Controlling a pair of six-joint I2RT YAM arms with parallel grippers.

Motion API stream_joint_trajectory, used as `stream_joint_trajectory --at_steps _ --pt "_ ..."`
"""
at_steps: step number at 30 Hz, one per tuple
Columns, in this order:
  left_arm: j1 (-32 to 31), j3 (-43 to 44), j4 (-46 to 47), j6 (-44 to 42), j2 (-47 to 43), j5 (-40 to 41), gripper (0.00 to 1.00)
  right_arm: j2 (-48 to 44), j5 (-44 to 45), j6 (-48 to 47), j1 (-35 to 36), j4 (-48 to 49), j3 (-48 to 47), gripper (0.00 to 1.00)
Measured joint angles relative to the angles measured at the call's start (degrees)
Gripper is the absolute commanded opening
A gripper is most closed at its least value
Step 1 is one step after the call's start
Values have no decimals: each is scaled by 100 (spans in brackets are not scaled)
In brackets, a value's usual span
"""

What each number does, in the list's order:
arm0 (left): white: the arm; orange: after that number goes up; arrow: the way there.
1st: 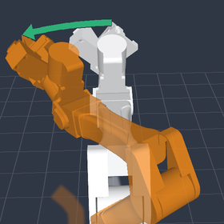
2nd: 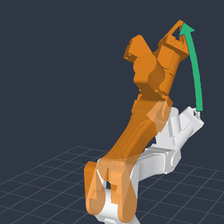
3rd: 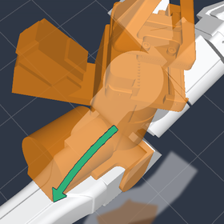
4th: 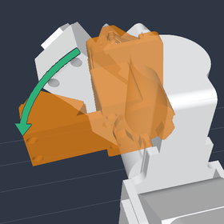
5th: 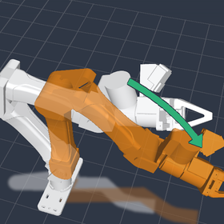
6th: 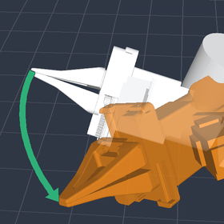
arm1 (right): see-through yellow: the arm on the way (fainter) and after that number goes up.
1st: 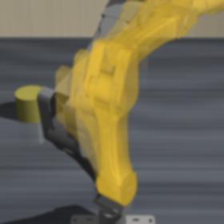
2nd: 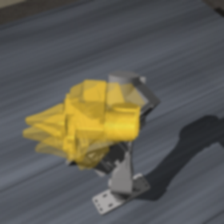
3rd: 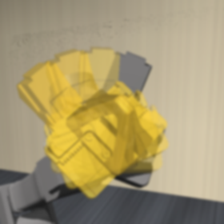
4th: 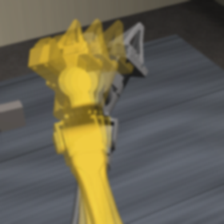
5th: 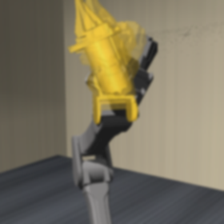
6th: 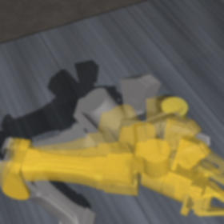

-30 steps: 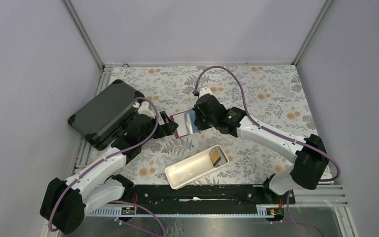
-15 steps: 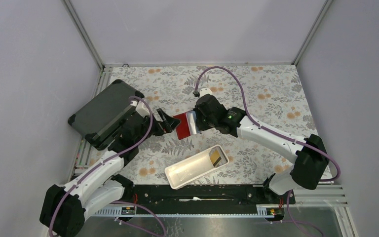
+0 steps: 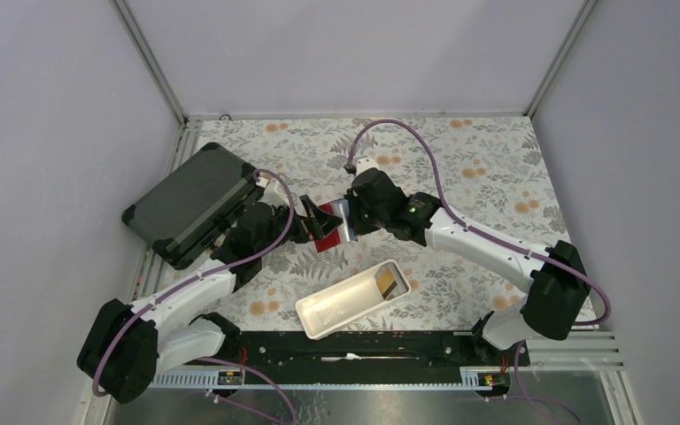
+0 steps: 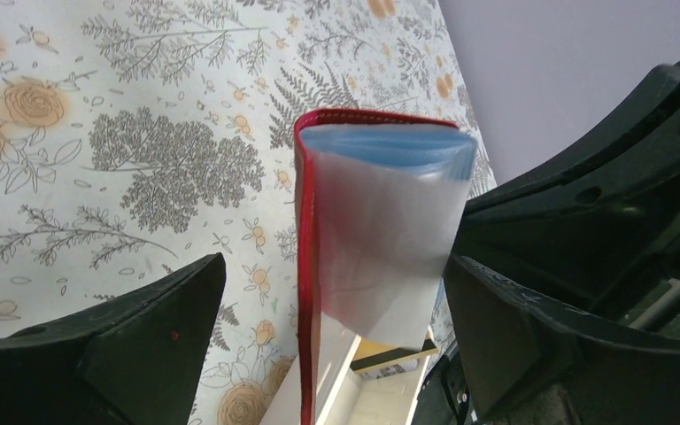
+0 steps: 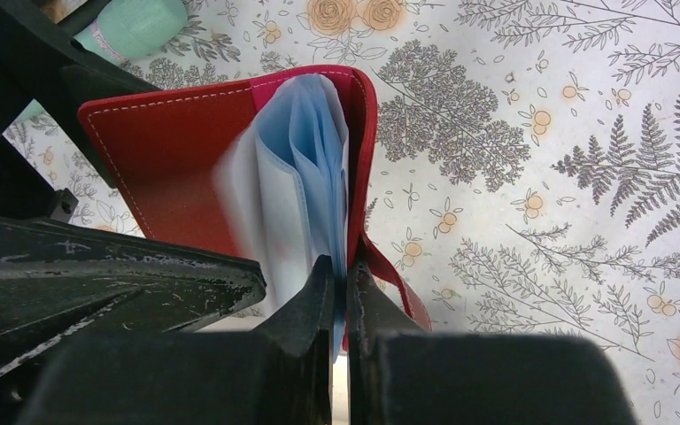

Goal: Put the credit cards into the card holder
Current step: Open the card holder at the center of the board.

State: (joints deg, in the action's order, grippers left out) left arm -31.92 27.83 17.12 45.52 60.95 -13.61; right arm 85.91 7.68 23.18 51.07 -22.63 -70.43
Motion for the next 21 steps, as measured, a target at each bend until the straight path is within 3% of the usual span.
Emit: stream_joint_trajectory --at_steps 9,21 --pt "-46 358 258 -13 361 142 99 0 -26 -2 59 24 0 0" --pt "-269 629 -238 -514 505 590 99 0 24 -9 68 17 0 0"
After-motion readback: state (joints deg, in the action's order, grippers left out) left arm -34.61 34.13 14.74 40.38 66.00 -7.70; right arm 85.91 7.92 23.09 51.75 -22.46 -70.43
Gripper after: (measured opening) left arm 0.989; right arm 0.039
